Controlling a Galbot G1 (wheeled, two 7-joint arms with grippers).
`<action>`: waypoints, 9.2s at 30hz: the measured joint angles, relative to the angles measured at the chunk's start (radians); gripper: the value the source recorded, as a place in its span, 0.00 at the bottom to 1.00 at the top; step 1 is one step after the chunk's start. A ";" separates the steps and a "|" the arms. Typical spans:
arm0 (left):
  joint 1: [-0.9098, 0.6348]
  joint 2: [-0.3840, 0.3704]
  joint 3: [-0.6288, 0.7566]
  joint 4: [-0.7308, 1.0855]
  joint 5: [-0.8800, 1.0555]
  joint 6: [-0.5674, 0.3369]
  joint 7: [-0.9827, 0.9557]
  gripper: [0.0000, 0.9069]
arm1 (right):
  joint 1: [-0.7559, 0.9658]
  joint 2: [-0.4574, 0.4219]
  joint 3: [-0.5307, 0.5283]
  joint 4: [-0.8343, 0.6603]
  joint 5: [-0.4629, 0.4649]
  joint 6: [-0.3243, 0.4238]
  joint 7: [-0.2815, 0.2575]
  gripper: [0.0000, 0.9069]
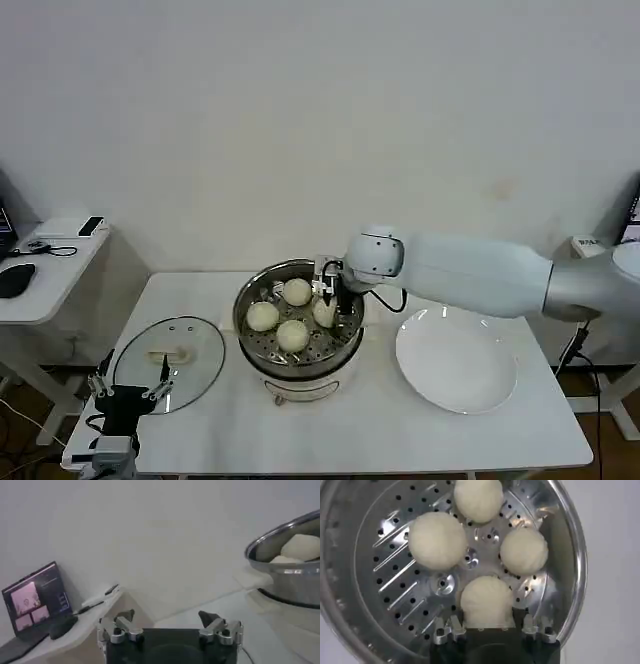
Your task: Take steamed baozi put them in steamer then cover it.
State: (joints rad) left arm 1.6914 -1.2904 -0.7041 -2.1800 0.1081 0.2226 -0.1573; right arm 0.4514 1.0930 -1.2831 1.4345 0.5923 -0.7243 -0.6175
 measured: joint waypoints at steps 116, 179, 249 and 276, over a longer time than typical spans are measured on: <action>-0.458 0.325 0.269 0.815 1.035 -0.267 -0.122 0.73 | -2.177 0.411 2.245 0.631 -0.565 0.847 0.495 1.00; -0.335 0.310 0.178 0.147 0.936 0.165 0.157 0.00 | -2.162 0.380 2.204 0.559 -0.670 0.905 0.476 1.00; -0.684 -0.078 0.729 0.350 1.356 0.307 0.389 1.00 | -2.101 0.424 2.046 0.440 -0.839 0.922 0.496 1.00; -0.550 0.018 0.689 0.167 1.303 0.291 0.380 1.00 | -2.109 0.429 2.028 0.437 -0.849 0.920 0.505 1.00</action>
State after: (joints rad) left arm 1.1412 -1.2727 -0.0155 -2.0128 1.4107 0.5140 0.2224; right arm -1.6576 1.5220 0.7453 1.8717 -0.2570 0.1957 -0.1130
